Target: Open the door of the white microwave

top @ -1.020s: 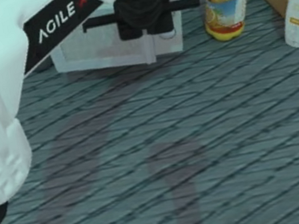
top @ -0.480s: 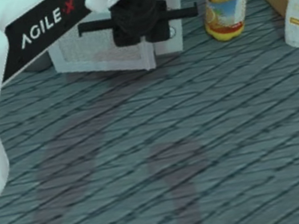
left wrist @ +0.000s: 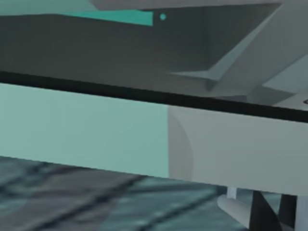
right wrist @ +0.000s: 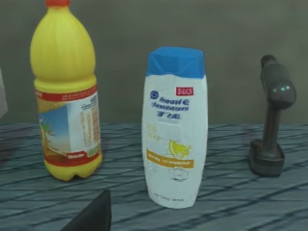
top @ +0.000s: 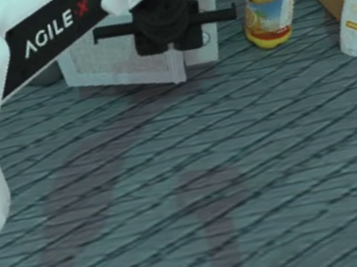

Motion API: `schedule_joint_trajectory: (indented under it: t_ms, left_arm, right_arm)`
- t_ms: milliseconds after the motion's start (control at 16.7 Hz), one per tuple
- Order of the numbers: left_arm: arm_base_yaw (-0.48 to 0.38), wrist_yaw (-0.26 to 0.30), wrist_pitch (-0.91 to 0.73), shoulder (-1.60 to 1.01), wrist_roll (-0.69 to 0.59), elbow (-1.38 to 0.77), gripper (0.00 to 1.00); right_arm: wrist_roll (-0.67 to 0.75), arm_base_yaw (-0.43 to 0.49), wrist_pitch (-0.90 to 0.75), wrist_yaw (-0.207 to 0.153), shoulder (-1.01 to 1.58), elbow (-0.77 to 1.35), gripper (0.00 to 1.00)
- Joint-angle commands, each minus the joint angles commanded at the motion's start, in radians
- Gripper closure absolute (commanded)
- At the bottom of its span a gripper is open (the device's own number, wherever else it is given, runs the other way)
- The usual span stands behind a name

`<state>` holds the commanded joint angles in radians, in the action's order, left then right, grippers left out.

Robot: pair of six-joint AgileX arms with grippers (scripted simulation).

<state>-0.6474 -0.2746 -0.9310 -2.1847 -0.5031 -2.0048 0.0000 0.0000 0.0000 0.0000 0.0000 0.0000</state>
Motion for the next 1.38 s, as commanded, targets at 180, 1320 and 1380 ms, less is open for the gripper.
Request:
schedule_joint_trajectory:
  t_ms: [180, 1320, 1380]
  left_arm:
    - [0.000, 0.000, 0.000, 0.000, 0.000, 0.000, 1.00]
    - [0.007, 0.038, 0.070, 0.084, 0.081, 0.135, 1.00]
    - [0.008, 0.043, 0.077, 0.093, 0.089, 0.148, 1.00]
  right_arm:
    - [0.000, 0.000, 0.000, 0.000, 0.000, 0.000, 0.00]
    - [0.000, 0.000, 0.000, 0.000, 0.000, 0.000, 0.00]
    - [0.000, 0.000, 0.000, 0.000, 0.000, 0.000, 0.00]
